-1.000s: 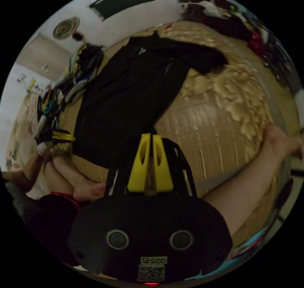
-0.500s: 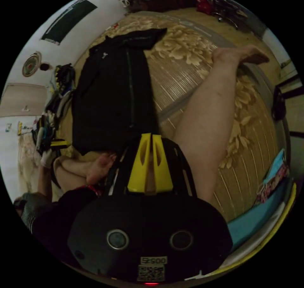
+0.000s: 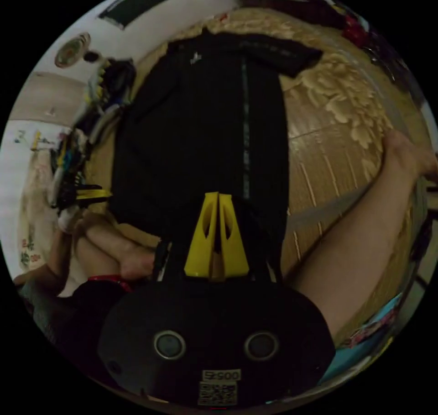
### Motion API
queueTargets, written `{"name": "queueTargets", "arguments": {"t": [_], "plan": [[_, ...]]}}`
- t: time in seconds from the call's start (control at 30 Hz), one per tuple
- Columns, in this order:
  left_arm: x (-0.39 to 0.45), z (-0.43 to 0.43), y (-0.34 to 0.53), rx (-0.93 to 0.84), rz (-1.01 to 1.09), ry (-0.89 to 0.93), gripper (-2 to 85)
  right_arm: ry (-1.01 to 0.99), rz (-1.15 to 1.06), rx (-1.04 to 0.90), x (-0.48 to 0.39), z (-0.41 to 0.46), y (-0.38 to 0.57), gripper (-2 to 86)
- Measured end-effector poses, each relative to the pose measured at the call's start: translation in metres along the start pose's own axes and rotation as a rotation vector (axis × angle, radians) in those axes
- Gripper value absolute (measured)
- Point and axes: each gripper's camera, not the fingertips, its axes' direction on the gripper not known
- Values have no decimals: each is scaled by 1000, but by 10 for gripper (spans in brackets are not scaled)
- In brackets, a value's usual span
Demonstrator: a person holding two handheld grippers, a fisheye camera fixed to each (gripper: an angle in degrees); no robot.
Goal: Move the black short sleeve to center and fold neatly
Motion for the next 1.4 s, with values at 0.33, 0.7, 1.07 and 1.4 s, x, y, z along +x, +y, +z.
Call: {"name": "queueTargets", "arguments": {"t": [0.33,0.7,1.07,1.4], "plan": [[9,14,10,-130,114,6,-4,179,-77,-163,-47,21,-13,-10],[-15,-38,22,-71,24,110,-1,93,12,-85,-72,-28,-32,-9],[-81,-100,-59,380,-63,-69,91,-85,-247,181,-164,-53,-167,58],[-117,-113,-103,361,-53,-136,67,172,-361,95,-265,-35,-256,48]]}}
